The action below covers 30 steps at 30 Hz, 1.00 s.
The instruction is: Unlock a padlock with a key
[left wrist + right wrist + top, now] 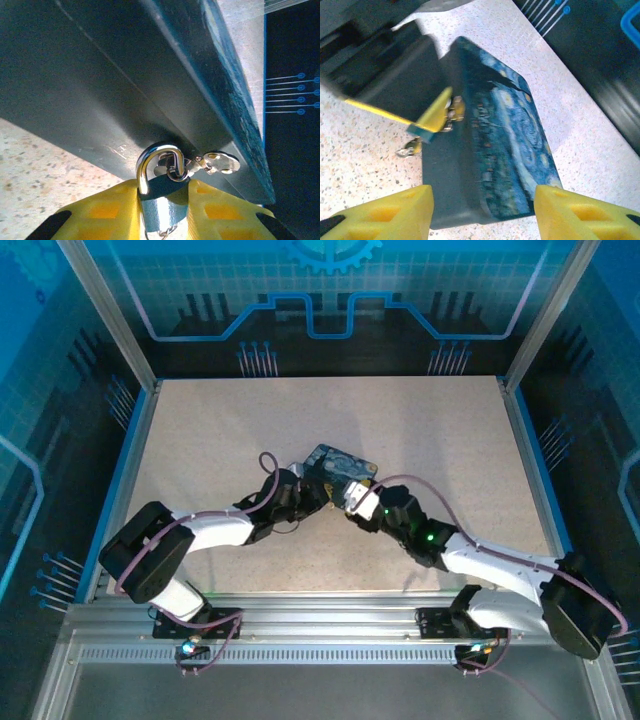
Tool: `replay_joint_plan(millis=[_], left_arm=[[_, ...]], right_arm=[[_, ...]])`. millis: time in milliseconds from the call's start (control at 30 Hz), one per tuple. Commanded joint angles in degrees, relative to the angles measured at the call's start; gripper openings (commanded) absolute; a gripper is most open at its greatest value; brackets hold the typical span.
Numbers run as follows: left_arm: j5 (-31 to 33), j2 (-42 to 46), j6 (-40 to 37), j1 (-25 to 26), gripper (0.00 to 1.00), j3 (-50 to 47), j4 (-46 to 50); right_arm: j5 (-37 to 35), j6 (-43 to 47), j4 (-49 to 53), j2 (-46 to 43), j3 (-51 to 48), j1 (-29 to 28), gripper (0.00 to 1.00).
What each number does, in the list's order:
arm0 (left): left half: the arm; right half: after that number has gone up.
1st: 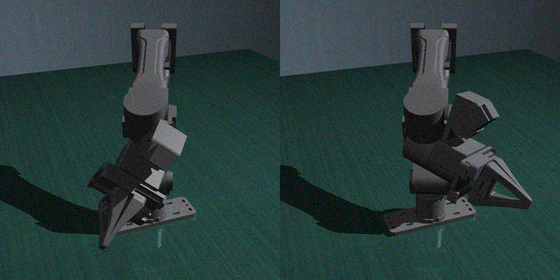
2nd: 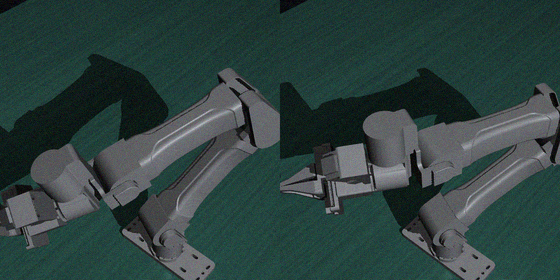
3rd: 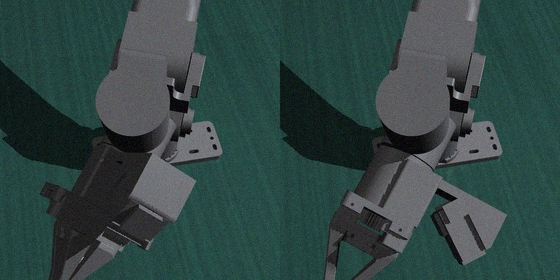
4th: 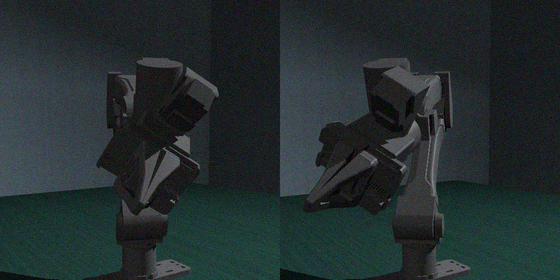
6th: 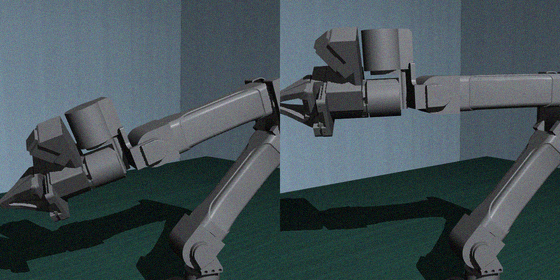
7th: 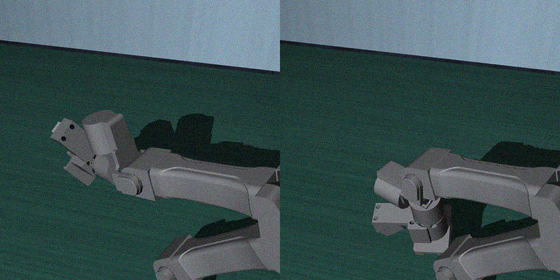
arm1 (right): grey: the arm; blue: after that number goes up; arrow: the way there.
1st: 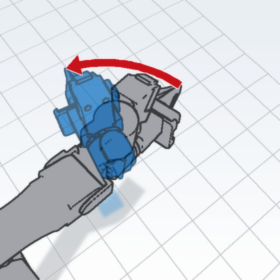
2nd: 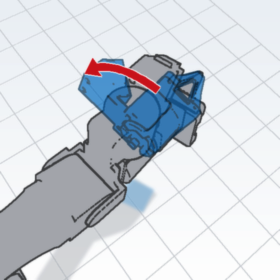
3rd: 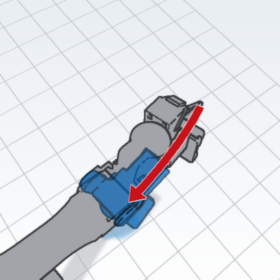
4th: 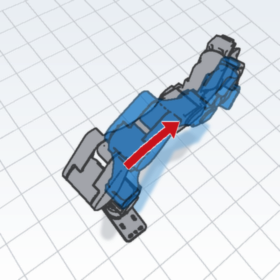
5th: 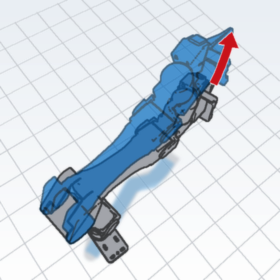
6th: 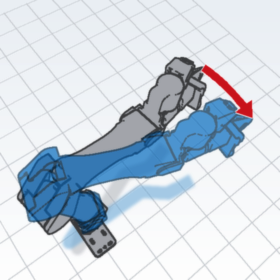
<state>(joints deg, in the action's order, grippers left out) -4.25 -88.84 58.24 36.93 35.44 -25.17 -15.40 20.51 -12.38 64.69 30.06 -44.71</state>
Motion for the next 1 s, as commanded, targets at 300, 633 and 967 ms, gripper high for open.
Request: replay_joint_plan(millis=[300, 633, 967], left_arm=[[1.4, -4.5, -3.3, 0.4, 0.25, -2.0, -6.1], [0.5, -6.1, -3.2, 0.4, 0.29, -3.4, -11.4], [-1.3, -5.8, -2.3, 1.1, 0.35, -3.3, -14.0]], right_arm=[[23.0, -31.9, 9.1, 10.5, 12.4, 12.1, 0.46], [21.1, -38.4, 7.8, 19.3, 14.9, 12.7, 0.36], [16.8, -39.6, 12.3, 24.1, 17.0, 12.5, 0.31]])
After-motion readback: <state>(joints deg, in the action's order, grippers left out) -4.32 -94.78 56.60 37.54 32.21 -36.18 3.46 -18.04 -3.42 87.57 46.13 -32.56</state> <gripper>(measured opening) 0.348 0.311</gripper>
